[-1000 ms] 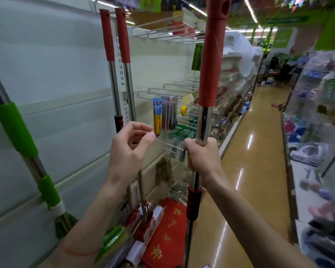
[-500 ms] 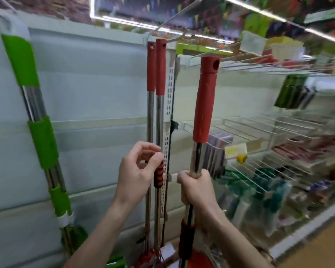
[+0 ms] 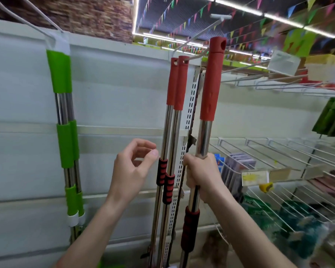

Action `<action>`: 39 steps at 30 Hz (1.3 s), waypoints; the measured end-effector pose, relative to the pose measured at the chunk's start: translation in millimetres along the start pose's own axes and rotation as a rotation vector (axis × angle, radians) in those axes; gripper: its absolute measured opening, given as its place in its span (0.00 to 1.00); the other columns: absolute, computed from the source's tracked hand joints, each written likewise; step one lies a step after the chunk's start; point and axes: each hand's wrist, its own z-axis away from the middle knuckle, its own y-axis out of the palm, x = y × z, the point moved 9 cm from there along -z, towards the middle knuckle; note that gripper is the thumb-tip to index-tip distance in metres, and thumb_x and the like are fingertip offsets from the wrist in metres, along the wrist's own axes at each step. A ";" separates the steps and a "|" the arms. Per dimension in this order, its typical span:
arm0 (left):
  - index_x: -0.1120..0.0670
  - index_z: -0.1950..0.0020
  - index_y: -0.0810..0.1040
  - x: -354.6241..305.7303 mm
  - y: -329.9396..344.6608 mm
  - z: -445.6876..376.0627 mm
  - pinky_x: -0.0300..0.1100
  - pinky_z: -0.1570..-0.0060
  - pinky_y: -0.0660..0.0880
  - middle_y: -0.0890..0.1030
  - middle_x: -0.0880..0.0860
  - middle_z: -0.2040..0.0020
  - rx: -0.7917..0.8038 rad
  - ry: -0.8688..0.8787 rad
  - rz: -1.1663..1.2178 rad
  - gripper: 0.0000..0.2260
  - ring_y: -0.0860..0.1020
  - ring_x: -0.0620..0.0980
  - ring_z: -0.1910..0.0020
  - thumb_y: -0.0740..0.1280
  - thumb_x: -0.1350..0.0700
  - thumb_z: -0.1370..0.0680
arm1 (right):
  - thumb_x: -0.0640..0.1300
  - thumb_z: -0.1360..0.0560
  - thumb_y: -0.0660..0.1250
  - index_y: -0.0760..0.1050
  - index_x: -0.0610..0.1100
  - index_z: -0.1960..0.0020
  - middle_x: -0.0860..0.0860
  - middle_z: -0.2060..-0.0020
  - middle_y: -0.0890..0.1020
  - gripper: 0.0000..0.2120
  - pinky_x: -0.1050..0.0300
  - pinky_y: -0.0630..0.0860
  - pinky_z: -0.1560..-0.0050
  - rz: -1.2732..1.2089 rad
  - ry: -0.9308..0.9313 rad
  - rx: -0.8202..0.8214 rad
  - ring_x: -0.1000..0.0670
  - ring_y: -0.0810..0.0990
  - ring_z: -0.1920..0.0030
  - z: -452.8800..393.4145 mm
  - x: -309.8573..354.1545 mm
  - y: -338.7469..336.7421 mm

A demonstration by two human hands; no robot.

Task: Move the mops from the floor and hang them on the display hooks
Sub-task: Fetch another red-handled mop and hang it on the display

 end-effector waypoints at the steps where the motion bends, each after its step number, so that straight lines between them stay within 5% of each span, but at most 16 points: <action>1: 0.48 0.51 0.83 1.0 -1.1 -0.8 0.56 0.50 0.82 0.87 0.46 0.55 -0.001 -0.005 0.001 0.05 0.84 0.45 0.54 0.72 0.50 0.24 | 0.33 0.29 0.63 0.63 0.50 0.78 0.51 0.81 0.63 0.22 0.58 0.59 0.75 -0.009 -0.001 -0.003 0.52 0.60 0.82 -2.2 2.5 -1.4; 19: 0.47 0.51 0.83 14.7 -12.3 -24.3 0.50 0.53 0.82 0.86 0.43 0.56 0.036 0.023 0.016 0.03 0.84 0.44 0.54 0.71 0.49 0.24 | 0.36 0.27 0.63 0.68 0.44 0.69 0.52 0.83 0.66 0.13 0.59 0.62 0.76 0.085 0.061 -0.109 0.51 0.63 0.82 -46.7 -21.6 20.7; 25: 0.47 0.51 0.83 25.9 -15.8 -29.7 0.56 0.53 0.83 0.86 0.44 0.56 0.034 0.009 -0.004 0.03 0.84 0.45 0.55 0.72 0.50 0.24 | 0.38 0.31 0.61 0.68 0.45 0.64 0.49 0.79 0.65 0.05 0.59 0.60 0.75 0.143 0.090 -0.143 0.50 0.61 0.82 -84.0 -20.3 36.6; 30: 0.49 0.51 0.83 32.9 -17.4 -32.5 0.57 0.52 0.82 0.86 0.45 0.56 0.033 -0.012 -0.015 0.04 0.83 0.45 0.55 0.72 0.50 0.24 | 0.36 0.31 0.63 0.67 0.45 0.66 0.51 0.80 0.63 0.08 0.59 0.60 0.77 0.119 0.087 -0.164 0.50 0.62 0.82 -101.3 -24.5 43.6; 34: 0.49 0.51 0.83 35.2 -13.1 -33.0 0.56 0.52 0.82 0.86 0.45 0.56 0.046 -0.019 -0.017 0.04 0.84 0.46 0.55 0.72 0.51 0.24 | 0.37 0.32 0.63 0.68 0.43 0.66 0.46 0.75 0.67 0.06 0.52 0.64 0.70 0.142 0.062 -0.189 0.46 0.67 0.73 -107.4 -20.7 46.8; 39: 0.48 0.52 0.83 41.0 -16.0 -29.5 0.58 0.52 0.82 0.86 0.45 0.57 0.038 -0.032 -0.033 0.04 0.84 0.47 0.55 0.72 0.51 0.24 | 0.39 0.34 0.63 0.67 0.44 0.67 0.47 0.76 0.66 0.06 0.50 0.65 0.69 0.122 0.079 -0.171 0.47 0.64 0.73 -107.8 -24.6 48.7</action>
